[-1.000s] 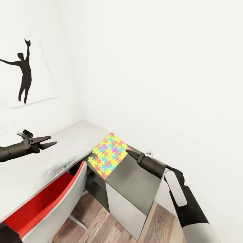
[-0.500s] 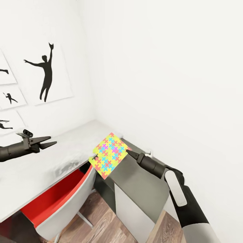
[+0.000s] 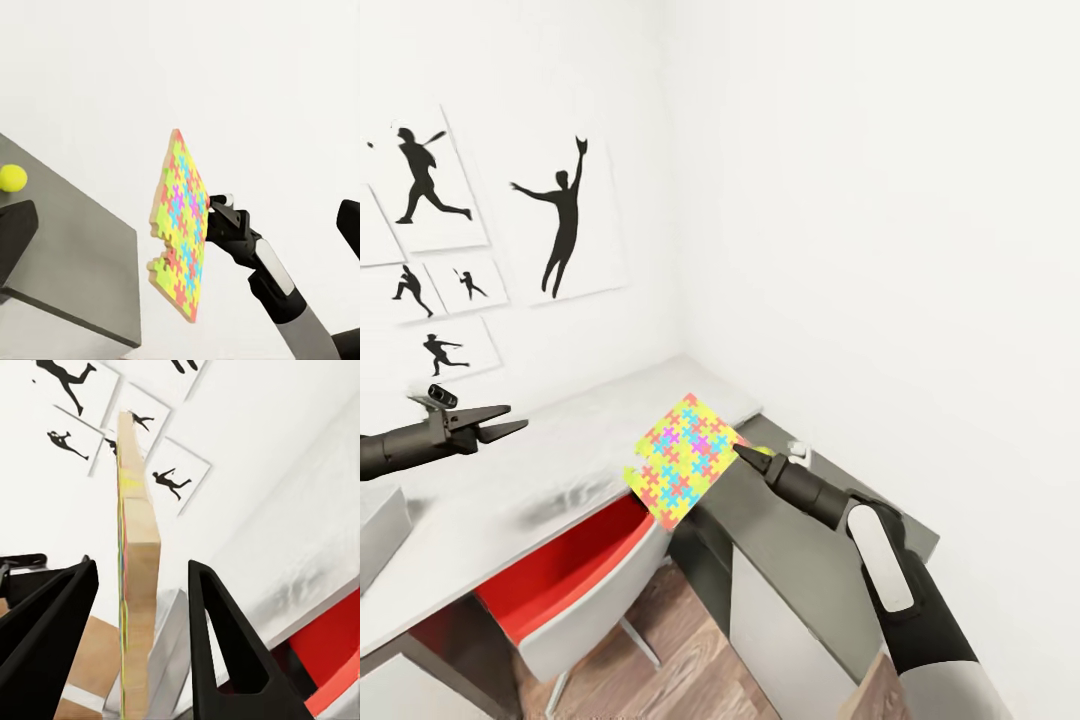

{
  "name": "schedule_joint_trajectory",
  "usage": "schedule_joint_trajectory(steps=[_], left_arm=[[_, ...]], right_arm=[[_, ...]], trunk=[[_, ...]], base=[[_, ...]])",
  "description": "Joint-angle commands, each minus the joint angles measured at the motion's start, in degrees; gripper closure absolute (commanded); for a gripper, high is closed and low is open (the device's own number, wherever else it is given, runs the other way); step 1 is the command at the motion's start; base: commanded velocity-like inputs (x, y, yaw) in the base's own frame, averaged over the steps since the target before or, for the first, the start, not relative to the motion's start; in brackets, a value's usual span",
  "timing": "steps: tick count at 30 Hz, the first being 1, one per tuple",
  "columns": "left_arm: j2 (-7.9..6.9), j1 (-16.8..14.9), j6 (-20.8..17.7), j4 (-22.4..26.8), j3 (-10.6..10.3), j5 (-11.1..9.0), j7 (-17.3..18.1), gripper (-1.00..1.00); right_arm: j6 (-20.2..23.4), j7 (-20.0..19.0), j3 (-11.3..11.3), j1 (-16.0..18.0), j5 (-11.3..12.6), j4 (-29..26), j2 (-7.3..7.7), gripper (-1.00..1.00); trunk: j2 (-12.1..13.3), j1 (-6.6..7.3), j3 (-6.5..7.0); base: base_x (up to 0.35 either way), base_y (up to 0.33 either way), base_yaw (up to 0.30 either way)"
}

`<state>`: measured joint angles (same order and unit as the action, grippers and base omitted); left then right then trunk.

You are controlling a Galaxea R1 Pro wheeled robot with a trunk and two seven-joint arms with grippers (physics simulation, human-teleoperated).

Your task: Put all the toys in the child's room - the three board games (two on the bed and one on the table), the two jigsaw puzzles on the table, and the tennis ball on the table - inside the toy box on the table in the child's room.

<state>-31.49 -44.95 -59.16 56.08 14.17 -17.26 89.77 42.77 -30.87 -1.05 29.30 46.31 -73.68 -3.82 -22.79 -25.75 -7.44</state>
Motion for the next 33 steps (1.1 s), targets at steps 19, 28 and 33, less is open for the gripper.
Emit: schedule_joint_trajectory(steps=[19,28,33], left_arm=[[-0.07,0.0,-0.6,0.0,0.0,0.0,0.2,-1.00],[-0.07,0.0,-0.6,0.0,0.0,0.0,0.2,-1.00],[-0.07,0.0,-0.6,0.0,0.0,0.0,0.2,-1.00]], right_arm=[[0.3,0.2,0.0,0.1,0.2,0.3,-0.13,1.00],[0.3,0.3,-0.1,0.1,0.0,0.3,-0.13,1.00],[0.2,0.3,-0.1,0.1,-0.2,0.3,-0.13,1.00]], trunk=[[-0.1,-0.04,0.37],[-0.1,-0.04,0.38],[-0.1,-0.04,0.38]], base=[[0.000,0.014,0.271],[0.000,0.081,0.279],[0.000,0.007,0.282]])
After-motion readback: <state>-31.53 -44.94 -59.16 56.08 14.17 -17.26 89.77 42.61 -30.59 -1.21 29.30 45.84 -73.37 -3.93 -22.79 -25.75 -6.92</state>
